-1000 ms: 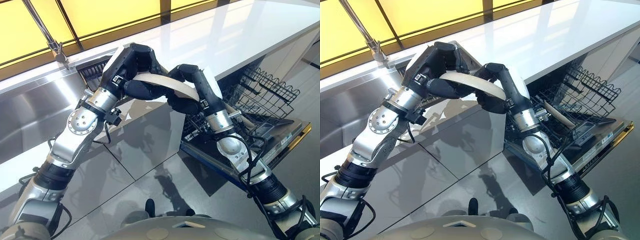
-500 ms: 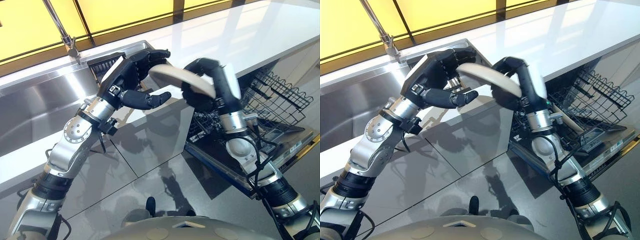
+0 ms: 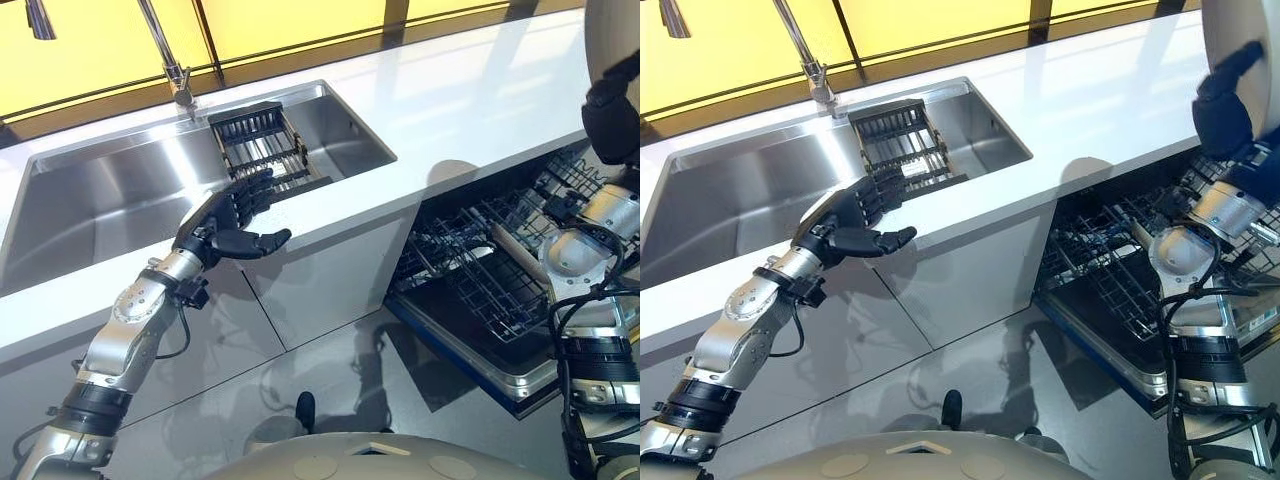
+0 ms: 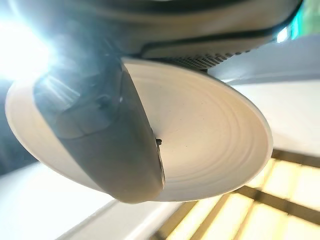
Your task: Pick up plates and place into dishwasher.
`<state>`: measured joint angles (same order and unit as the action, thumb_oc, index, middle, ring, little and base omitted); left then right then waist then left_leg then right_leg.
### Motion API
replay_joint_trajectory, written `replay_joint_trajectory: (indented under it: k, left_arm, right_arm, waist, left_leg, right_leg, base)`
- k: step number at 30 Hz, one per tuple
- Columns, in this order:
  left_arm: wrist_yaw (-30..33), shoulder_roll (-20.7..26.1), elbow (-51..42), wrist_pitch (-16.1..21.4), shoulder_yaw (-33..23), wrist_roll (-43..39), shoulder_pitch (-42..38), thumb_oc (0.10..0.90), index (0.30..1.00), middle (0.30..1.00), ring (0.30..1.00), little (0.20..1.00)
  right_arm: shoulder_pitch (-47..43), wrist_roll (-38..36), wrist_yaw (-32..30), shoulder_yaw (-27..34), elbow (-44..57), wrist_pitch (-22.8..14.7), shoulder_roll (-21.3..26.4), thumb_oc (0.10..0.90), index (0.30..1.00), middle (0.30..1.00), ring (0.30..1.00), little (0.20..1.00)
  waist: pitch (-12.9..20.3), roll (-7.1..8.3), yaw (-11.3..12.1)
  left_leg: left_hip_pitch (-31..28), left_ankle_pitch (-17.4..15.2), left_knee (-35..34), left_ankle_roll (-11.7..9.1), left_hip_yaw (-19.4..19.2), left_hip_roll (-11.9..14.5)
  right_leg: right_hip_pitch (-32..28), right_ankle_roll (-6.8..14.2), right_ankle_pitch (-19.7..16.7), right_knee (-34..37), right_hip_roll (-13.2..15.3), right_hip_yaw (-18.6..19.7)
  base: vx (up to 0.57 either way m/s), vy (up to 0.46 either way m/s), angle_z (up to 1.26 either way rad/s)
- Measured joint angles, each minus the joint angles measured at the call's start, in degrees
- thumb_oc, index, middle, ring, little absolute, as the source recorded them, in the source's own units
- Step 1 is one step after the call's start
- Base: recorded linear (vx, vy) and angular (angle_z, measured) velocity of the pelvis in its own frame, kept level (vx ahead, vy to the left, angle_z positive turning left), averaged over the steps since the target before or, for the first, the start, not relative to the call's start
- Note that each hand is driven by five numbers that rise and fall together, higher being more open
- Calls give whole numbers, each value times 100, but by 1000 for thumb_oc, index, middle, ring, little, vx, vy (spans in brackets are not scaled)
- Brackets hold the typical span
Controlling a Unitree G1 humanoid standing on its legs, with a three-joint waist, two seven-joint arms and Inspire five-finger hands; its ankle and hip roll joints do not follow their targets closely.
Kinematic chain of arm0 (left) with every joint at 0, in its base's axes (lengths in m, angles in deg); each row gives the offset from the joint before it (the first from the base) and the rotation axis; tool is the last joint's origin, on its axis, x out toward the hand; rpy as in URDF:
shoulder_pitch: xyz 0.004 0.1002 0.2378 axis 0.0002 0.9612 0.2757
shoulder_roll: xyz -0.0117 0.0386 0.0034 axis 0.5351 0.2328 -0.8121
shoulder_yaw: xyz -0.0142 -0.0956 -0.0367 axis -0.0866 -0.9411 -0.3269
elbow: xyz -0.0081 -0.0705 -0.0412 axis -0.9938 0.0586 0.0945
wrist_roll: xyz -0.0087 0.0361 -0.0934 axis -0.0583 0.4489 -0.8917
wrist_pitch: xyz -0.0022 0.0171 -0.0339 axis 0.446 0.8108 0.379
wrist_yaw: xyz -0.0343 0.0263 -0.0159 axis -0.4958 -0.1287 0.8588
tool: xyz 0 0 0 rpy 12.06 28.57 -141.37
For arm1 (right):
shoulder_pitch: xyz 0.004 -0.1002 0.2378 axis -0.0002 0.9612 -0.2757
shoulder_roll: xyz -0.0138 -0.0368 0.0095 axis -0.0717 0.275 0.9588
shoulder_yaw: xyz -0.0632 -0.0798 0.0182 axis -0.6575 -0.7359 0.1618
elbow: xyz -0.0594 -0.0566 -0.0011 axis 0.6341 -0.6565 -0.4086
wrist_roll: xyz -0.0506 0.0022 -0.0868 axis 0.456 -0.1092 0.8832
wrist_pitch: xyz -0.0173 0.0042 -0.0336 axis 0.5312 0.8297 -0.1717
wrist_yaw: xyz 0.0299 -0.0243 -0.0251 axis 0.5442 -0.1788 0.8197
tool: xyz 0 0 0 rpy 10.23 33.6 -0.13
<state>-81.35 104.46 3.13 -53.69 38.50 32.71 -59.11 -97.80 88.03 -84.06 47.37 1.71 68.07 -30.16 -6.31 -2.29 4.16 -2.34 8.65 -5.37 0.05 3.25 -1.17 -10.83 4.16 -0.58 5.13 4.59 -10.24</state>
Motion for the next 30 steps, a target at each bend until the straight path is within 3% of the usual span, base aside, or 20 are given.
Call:
replay_joint_trajectory:
  k: [5, 12, 22, 30]
  left_arm:
    - [178, -235, 15, 44, -535, 13, 225, 800, 900, 900, 900, 900]
    - [244, -423, 44, 153, -831, 39, 441, 800, 900, 900, 900, 900]
    - [400, -422, 43, 158, -865, 47, 580, 800, 900, 900, 900, 900]
    - [496, -410, 44, 158, -673, 47, 469, 800, 900, 900, 900, 900]
  right_arm:
    - [889, -444, 194, 353, -204, 193, -669, 100, 300, 300, 300, 200]
    - [1887, -340, 1079, 16, -643, 627, -1363, 100, 300, 300, 300, 200]
    - [2020, -199, 1243, -214, -1289, 658, -1307, 100, 300, 300, 300, 200]
    - [1193, -202, 1225, -669, -2129, 1026, -786, 100, 300, 300, 300, 200]
  waist:
    - [-2, 18, 13]
    - [-10, 39, -130]
    - [-15, 79, -173]
    - [-7, 138, -41]
  left_leg:
    - [-13, -14, 0, 21, 17, -2]
    - [-11, -15, -2, 22, -47, 7]
    - [-31, 0, -2, 0, -147, 10]
    - [-43, 36, -2, -3, -10, -9]
  right_leg:
    - [-56, -7, 46, 0, -4, -7]
    - [-51, -5, 48, 0, 1, 7]
    - [-64, 4, 51, 0, 15, 25]
    - [-150, 8, 55, 1, 15, -134]
  base:
    - [19, -9, 8]
    - [0, 0, 0]
    - [10, -3, -1]
    - [54, -5, 9]
